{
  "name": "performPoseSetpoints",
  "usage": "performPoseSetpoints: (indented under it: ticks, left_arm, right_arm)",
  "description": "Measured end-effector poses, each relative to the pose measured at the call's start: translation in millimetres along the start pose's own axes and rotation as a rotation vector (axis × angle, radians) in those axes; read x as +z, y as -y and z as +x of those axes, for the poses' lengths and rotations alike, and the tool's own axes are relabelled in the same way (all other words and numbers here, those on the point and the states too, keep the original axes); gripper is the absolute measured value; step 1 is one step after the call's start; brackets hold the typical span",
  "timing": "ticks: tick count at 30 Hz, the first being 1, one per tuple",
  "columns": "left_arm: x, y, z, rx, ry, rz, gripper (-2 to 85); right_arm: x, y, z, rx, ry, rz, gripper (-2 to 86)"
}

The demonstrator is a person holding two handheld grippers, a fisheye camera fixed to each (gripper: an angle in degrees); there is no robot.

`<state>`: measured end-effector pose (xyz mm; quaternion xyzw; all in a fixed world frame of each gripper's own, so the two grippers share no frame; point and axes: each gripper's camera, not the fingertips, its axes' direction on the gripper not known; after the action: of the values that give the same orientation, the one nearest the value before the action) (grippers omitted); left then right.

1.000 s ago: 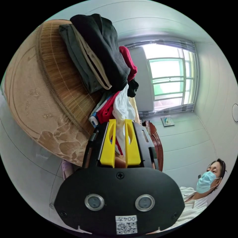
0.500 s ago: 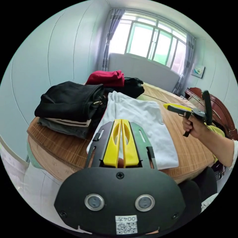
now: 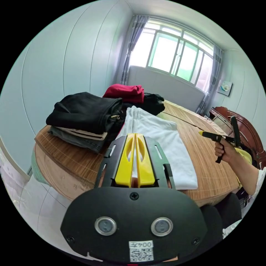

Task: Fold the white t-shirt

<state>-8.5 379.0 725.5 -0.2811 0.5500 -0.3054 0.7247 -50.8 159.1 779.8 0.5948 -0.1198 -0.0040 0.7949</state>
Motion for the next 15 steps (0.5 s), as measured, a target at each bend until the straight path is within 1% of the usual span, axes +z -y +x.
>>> performPoseSetpoints:
  ticks: [2,3,4,6,8,10,12,13,15]
  left_arm:
    - [-11.0,-19.9,33.2,0.052,-0.043,-0.026,0.5]
    - [-12.5,-37.7,58.4,0.096,-0.084,-0.053,0.5]
    - [-11.6,-47.9,72.1,0.122,-0.104,-0.068,0.5]
    - [-0.8,-94.6,127.7,0.214,-0.150,-0.112,0.5]
    - [13.4,-127.1,165.3,0.255,-0.173,-0.153,0.5]
    - [29.0,-156.6,201.3,0.299,-0.191,-0.178,0.6]
    - [53.1,-189.3,244.3,0.345,-0.157,-0.221,0.6]
    - [58.8,-196.1,254.3,0.363,-0.152,-0.230,0.7]
    - [83.3,-224.2,292.0,0.441,-0.082,-0.260,0.7]
  right_arm:
    - [-64.5,-53.9,20.9,-0.007,-0.102,-0.082,-0.6]
    - [-79.8,-70.2,27.7,-0.004,-0.134,-0.106,-0.6]
    - [-109.2,-104.3,42.8,0.012,-0.209,-0.160,-0.7]
    - [-153.9,-156.9,70.0,0.059,-0.316,-0.233,-0.7]
    - [-213.2,-222.6,110.6,0.184,-0.418,-0.287,-0.7]
    - [-249.4,-262.2,136.0,0.283,-0.464,-0.321,-0.7]
    - [-277.1,-290.0,148.3,0.329,-0.493,-0.329,-0.7]
    - [-289.9,-303.3,153.5,0.356,-0.498,-0.328,-0.7]
    - [-298.5,-314.4,159.0,0.379,-0.462,-0.352,-0.7]
